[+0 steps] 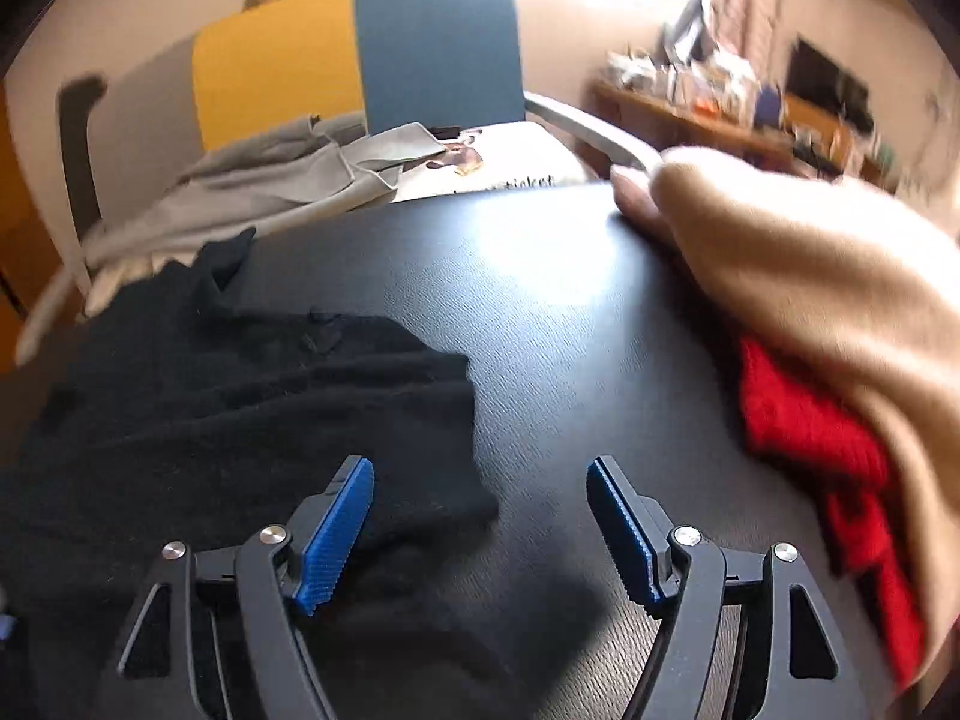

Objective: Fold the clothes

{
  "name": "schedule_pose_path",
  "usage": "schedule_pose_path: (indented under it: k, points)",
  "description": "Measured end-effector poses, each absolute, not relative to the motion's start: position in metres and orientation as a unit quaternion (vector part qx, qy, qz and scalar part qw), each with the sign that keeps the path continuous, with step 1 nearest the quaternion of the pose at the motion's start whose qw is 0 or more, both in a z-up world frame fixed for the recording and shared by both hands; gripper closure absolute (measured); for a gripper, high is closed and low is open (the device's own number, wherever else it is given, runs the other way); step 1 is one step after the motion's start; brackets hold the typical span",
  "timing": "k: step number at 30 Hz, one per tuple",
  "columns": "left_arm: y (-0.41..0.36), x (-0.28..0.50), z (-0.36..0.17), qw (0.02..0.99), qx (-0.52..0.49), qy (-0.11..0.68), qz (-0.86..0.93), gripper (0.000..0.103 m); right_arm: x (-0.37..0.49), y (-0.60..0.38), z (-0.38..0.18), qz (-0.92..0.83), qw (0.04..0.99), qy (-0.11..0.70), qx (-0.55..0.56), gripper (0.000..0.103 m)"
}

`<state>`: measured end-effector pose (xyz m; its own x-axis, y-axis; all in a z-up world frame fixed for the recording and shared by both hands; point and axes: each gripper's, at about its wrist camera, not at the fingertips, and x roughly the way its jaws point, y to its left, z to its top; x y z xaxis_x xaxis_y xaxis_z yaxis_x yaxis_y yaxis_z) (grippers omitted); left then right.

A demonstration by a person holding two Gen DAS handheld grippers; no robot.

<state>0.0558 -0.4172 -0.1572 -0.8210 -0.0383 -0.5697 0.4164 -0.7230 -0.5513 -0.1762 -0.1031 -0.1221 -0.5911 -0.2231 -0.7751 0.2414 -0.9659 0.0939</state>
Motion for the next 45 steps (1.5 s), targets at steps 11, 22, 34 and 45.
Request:
schedule_pose_path:
  k: [11, 22, 34, 45]
  points:
    - [-0.422, 0.077, -0.159, 0.108, 0.270, 0.379, -0.878, 0.045, -0.195, -0.115, -0.140, -0.840, 0.203, -0.090, 0.496, 0.072]
    - [-0.454, 0.058, -0.172, 0.124, 0.225, 0.509, -0.822, 0.057, -0.189, -0.148, -0.121, -0.855, 0.226, 0.051, 0.464, 0.086]
    - [-0.433, 0.086, -0.170, 0.152, 0.294, 0.420, -0.845, 0.074, -0.184, -0.161, -0.129, -0.864, 0.185, 0.144, 0.445, 0.084]
    - [-0.507, 0.078, -0.140, 0.140, 0.303, 0.373, -0.866, 0.057, -0.145, -0.179, -0.062, -0.882, 0.294, 0.127, 0.345, 0.032]
